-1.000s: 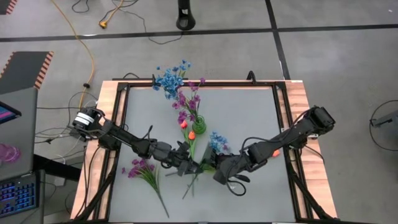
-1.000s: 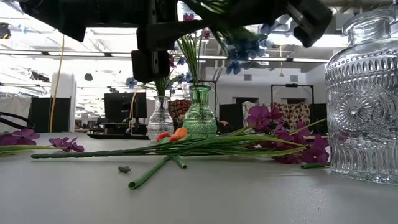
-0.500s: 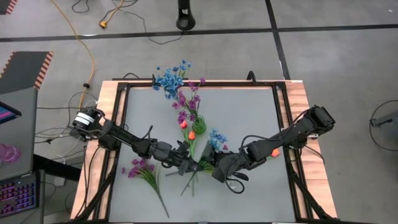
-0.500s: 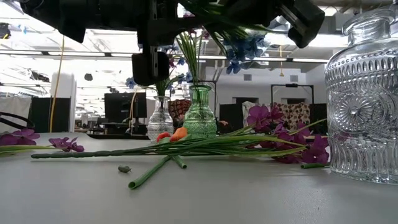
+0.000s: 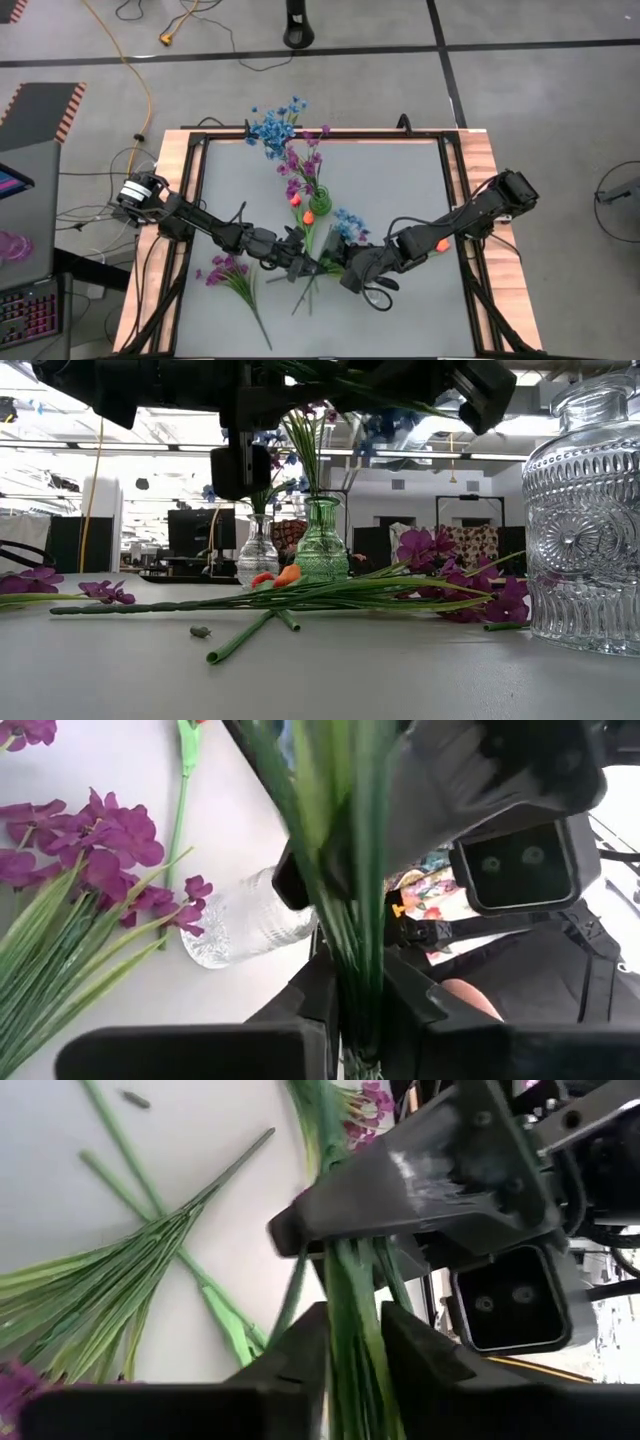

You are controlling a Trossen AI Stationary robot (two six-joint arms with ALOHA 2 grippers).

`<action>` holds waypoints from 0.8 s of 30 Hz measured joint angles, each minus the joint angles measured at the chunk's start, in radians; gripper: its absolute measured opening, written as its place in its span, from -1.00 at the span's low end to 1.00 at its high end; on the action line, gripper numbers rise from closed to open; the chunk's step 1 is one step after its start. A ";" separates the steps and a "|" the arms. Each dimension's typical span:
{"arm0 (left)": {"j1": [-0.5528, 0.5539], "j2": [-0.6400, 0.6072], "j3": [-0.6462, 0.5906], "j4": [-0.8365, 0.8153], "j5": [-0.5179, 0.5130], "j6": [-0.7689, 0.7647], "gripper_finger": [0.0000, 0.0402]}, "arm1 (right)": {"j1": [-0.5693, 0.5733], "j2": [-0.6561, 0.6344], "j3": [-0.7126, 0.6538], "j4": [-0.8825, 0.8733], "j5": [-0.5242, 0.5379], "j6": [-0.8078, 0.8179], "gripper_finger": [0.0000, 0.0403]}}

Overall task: Sort flowers into vase by color
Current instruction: Put the blue flowers into the top transparent vase

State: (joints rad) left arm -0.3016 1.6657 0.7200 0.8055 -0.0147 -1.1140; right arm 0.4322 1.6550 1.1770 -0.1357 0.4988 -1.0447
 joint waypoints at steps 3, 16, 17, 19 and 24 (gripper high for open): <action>0.000 0.000 0.000 0.000 -0.003 0.047 -0.93 | 0.006 0.000 0.000 0.030 0.015 0.005 -0.21; -0.004 -0.003 0.002 -0.011 -0.035 0.165 -0.98 | 0.033 -0.113 -0.002 -0.030 0.121 0.171 -0.14; -0.005 -0.003 0.002 -0.017 -0.038 0.173 -0.98 | 0.033 -0.132 -0.002 -0.050 0.122 0.203 -0.14; -0.006 -0.003 0.001 -0.020 -0.047 0.188 -0.98 | 0.033 -0.167 -0.002 -0.087 0.124 0.262 -0.14; -0.006 -0.034 0.000 -0.104 -0.094 0.248 -0.98 | 0.032 -0.256 -0.002 -0.157 0.125 0.381 -0.14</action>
State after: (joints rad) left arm -0.3077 1.6321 0.7200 0.7015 -0.1090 -0.8660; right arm 0.4644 1.3992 1.1755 -0.2930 0.6237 -0.6633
